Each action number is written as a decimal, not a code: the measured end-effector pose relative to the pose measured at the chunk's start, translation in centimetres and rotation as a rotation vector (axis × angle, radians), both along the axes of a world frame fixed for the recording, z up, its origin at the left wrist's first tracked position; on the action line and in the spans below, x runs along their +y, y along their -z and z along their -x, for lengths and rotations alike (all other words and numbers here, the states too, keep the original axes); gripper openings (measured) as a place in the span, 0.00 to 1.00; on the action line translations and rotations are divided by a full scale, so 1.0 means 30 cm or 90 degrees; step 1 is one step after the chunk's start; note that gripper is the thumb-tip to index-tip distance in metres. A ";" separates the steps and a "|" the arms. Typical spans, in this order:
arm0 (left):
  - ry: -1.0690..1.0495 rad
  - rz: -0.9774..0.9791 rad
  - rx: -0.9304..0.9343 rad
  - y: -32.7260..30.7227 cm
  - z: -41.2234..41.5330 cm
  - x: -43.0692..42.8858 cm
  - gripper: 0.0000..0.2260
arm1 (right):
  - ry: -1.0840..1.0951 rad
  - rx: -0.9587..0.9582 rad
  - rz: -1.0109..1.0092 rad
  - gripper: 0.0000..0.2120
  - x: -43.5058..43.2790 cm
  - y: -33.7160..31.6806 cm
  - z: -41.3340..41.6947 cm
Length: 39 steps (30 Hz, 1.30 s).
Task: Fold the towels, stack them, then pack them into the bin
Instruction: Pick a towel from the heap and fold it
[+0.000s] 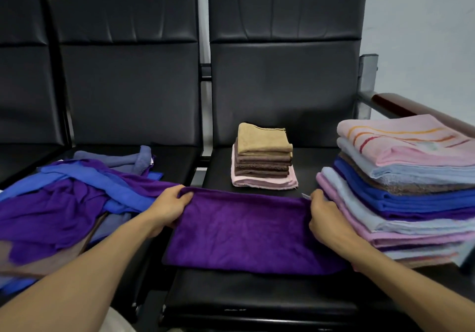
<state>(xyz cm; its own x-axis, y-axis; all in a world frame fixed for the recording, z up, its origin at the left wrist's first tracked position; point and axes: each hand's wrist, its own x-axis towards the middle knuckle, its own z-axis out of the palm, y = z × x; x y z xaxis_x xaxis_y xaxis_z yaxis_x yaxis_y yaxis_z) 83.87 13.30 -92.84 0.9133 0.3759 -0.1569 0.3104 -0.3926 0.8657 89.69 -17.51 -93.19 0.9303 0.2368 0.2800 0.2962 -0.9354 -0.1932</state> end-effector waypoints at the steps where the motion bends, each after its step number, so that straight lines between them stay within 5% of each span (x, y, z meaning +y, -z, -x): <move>1: -0.006 -0.014 0.000 0.010 -0.008 0.001 0.06 | 0.019 0.045 0.005 0.10 0.006 0.004 -0.011; 10: -0.079 -0.170 0.081 0.051 -0.051 -0.008 0.20 | 0.030 0.130 0.030 0.13 0.017 -0.001 -0.030; 16: 0.017 -0.276 0.212 0.014 -0.005 -0.036 0.21 | -0.086 -0.115 0.234 0.26 0.020 0.031 0.026; 18: 0.055 -0.295 0.266 0.000 0.010 -0.055 0.24 | -0.227 -0.178 0.237 0.22 0.039 0.028 0.057; 20: 0.070 -0.290 0.285 -0.008 0.026 -0.066 0.25 | -0.341 -0.056 0.187 0.26 0.054 0.029 0.092; 22: 0.082 -0.313 0.254 -0.009 0.040 -0.061 0.27 | -0.350 0.212 0.151 0.42 0.057 0.045 0.114; 24: 0.078 -0.296 0.185 -0.010 0.049 -0.043 0.32 | -0.329 0.323 0.173 0.46 0.055 0.064 0.116; 27: 0.092 -0.213 0.064 -0.039 0.083 -0.027 0.34 | -0.326 0.334 0.207 0.48 0.051 0.056 0.097; 32: 0.158 -0.160 0.037 -0.107 0.139 -0.022 0.14 | -0.331 0.351 0.265 0.49 0.085 0.028 0.087; 39: 0.153 -0.162 0.023 -0.172 0.151 -0.031 0.22 | -0.378 0.327 0.236 0.47 0.197 0.035 0.140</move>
<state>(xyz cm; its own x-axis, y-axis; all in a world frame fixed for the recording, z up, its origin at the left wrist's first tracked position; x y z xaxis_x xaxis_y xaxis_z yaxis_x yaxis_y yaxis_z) 79.34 12.36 -87.68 0.9759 0.1827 -0.1191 0.2115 -0.6600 0.7209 85.48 -11.59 -94.24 0.6138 0.7162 -0.3321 0.7151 -0.6827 -0.1505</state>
